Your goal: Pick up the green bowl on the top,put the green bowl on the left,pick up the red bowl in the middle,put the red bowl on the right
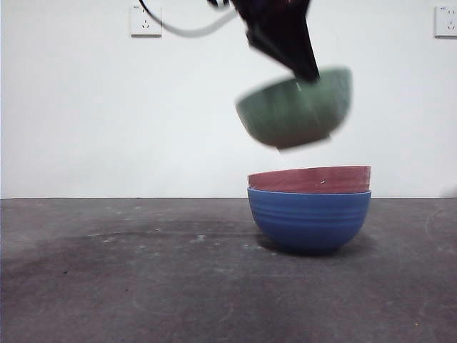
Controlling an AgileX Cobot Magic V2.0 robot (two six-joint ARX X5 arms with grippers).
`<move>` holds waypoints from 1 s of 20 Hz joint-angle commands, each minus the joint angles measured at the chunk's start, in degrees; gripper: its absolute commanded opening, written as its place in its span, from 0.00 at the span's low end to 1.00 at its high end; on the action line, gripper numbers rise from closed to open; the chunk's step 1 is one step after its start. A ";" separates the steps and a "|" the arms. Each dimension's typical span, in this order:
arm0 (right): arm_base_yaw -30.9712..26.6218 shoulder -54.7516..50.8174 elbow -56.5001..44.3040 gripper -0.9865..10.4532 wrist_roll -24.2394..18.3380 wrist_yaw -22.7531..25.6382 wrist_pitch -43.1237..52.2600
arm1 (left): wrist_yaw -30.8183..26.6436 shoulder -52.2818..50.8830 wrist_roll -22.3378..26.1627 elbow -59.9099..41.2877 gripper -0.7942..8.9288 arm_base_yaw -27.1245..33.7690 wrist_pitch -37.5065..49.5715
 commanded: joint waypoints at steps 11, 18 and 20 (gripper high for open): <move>0.02 -0.02 0.28 0.28 -0.28 1.88 0.50 | -11.85 -16.28 -17.79 -10.69 0.07 15.32 -11.54; 0.02 0.90 0.28 0.28 -0.07 1.68 1.11 | -11.98 -19.56 -21.24 -37.33 0.07 15.96 10.29; 0.02 1.64 0.28 0.28 -0.07 1.62 1.46 | -11.82 -19.52 -23.41 -42.73 0.07 14.58 17.27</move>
